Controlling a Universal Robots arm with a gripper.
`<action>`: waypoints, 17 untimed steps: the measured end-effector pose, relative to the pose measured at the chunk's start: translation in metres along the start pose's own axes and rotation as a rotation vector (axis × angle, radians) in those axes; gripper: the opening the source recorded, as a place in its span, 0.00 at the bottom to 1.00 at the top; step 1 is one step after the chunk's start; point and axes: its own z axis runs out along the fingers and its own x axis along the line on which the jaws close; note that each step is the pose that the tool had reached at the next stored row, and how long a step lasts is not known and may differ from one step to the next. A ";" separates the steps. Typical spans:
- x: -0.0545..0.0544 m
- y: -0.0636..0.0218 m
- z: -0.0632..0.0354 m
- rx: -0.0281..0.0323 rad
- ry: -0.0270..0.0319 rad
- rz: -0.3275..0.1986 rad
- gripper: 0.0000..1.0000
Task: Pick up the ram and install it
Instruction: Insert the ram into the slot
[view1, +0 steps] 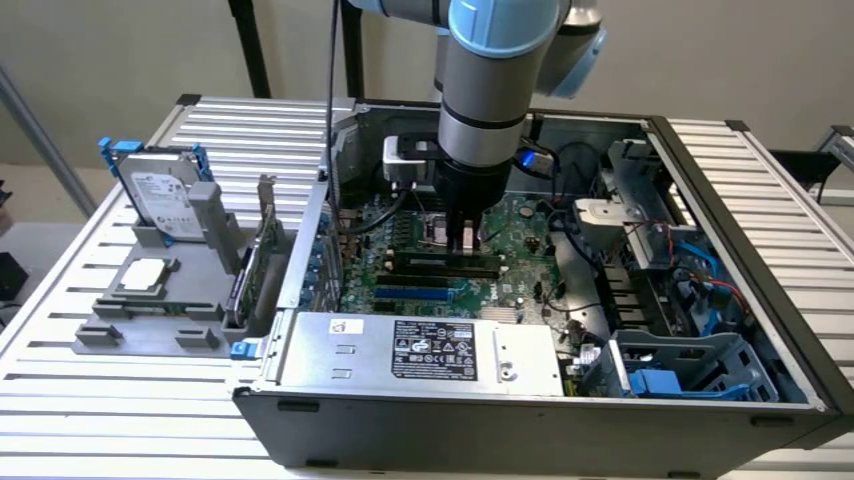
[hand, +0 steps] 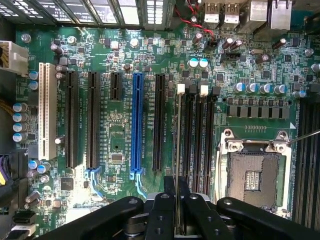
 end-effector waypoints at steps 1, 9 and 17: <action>0.000 0.0000 0.0001 0.0000 0.0000 0.000 0.14; -0.002 -0.0005 0.0011 -0.0001 0.0001 0.000 0.14; -0.003 -0.0007 0.0027 -0.0001 0.0002 0.000 0.14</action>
